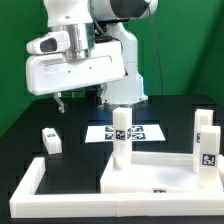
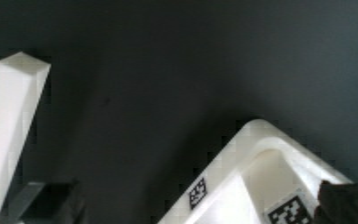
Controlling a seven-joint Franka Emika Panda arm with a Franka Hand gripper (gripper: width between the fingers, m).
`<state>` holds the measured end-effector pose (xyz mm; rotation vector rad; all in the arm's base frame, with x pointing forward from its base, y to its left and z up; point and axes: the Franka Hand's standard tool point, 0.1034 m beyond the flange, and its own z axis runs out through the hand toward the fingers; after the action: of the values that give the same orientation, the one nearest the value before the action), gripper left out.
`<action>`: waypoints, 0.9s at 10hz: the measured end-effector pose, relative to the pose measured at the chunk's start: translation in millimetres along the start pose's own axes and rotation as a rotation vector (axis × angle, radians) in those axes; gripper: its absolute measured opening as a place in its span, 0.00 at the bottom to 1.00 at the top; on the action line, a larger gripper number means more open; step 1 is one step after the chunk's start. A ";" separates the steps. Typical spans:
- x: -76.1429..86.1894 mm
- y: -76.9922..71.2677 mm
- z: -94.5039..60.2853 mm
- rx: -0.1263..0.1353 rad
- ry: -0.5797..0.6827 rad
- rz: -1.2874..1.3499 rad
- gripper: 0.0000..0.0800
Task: Assemble desk
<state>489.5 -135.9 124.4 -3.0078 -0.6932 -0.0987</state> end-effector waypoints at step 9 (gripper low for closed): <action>-44.3 25.5 24.7 0.033 -0.422 0.111 0.81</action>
Offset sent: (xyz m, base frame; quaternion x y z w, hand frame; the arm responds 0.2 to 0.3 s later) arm -0.0366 -0.0790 -0.0144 -0.0857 -0.1982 0.0406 0.9756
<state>462.2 -176.5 95.5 -3.0506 -0.5393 0.5603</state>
